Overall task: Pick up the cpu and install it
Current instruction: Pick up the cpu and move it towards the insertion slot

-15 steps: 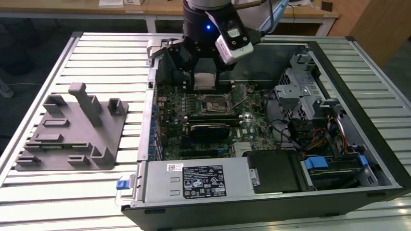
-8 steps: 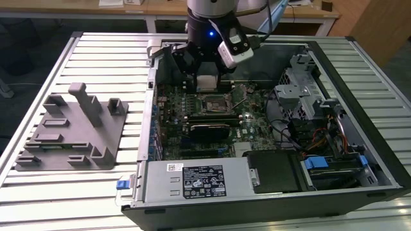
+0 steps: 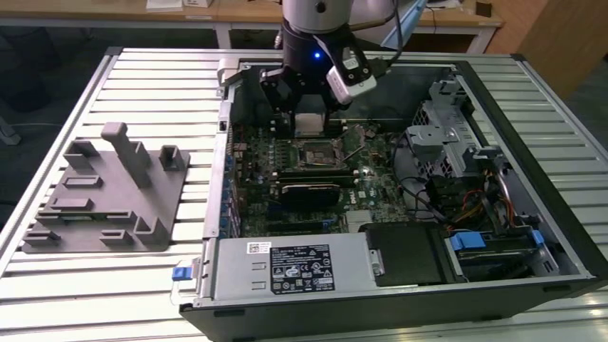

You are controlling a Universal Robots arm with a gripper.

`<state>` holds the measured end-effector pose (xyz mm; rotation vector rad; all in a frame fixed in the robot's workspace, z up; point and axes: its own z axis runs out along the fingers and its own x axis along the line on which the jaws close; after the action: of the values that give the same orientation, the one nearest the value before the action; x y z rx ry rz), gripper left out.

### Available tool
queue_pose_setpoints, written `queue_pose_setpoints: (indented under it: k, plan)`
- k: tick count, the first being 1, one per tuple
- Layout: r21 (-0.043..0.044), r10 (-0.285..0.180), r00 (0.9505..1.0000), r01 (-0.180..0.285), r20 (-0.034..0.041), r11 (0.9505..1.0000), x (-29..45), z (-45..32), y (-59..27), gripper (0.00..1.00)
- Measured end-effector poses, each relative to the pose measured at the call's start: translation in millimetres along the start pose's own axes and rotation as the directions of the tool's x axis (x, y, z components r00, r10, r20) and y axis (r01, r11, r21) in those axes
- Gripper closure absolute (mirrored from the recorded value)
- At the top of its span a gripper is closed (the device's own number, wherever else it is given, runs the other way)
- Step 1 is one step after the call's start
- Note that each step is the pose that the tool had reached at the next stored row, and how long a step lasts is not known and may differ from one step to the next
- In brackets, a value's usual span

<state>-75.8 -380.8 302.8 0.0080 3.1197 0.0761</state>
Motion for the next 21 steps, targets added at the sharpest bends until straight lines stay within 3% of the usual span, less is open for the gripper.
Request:
queue_pose_setpoints:
  k: [16,21]
  plan:
    - [-0.0001,-0.006,1.0,0.006,-0.0004,1.0,-22.5,21.2,15.7,0.45]
    - [0.0007,-0.007,1.0,0.007,-0.0011,1.0,-25.2,29.1,17.7,0.45]
